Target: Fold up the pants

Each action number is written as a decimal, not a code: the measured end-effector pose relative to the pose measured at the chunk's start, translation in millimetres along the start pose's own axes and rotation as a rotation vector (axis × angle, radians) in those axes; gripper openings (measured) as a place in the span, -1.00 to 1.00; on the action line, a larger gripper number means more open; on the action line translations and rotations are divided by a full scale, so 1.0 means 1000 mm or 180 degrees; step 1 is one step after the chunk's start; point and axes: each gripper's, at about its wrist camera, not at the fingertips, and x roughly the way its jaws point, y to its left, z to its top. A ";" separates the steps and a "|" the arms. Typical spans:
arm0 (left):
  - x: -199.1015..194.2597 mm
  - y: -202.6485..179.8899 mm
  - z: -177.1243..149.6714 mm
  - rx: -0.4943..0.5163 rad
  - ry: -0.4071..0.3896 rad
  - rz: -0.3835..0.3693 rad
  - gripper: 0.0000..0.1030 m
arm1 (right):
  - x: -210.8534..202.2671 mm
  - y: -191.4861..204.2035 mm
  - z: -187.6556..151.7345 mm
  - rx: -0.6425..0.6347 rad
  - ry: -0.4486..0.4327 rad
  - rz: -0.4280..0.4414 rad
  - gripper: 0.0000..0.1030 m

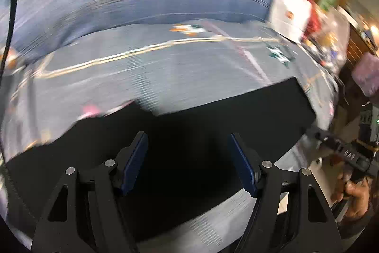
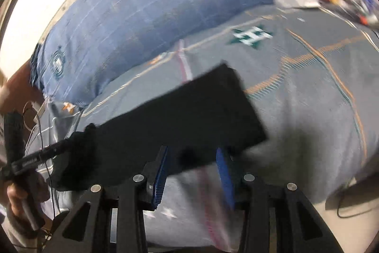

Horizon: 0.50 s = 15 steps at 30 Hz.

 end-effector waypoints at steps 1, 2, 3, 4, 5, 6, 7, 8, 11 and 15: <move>0.008 -0.010 0.006 0.0054 0.0024 -0.0056 0.37 | 0.000 -0.009 -0.001 0.0059 0.0012 0.0008 -0.24; 0.018 -0.021 0.014 0.0112 0.0059 -0.0123 0.37 | 0.000 -0.013 -0.003 0.0099 0.0020 0.0027 -0.24; 0.029 -0.032 0.023 0.0175 0.0105 -0.0204 0.37 | 0.001 -0.018 -0.003 0.0137 0.0031 0.0058 -0.24; 0.036 -0.041 0.029 0.0219 0.0133 -0.0260 0.37 | 0.002 -0.023 -0.004 0.0193 0.0033 0.0118 -0.24; 0.045 -0.051 0.036 0.0290 0.0166 -0.0322 0.37 | 0.004 -0.027 -0.004 0.0225 0.0032 0.0177 -0.24; 0.055 -0.064 0.046 0.0390 0.0190 -0.0380 0.37 | 0.005 -0.028 -0.006 0.0242 0.0029 0.0205 -0.24; 0.060 -0.069 0.050 0.0433 0.0192 -0.0410 0.37 | 0.008 -0.029 -0.007 0.0249 0.0028 0.0231 -0.24; 0.067 -0.078 0.056 0.0494 0.0199 -0.0460 0.37 | 0.011 -0.031 -0.008 0.0237 0.0028 0.0256 -0.24; 0.093 -0.102 0.073 0.0654 0.0267 -0.0621 0.37 | 0.014 -0.034 -0.010 0.0244 -0.0108 0.0394 -0.18; 0.126 -0.129 0.089 0.0766 0.0357 -0.0737 0.37 | 0.016 -0.038 -0.013 0.0273 -0.0272 0.0527 -0.13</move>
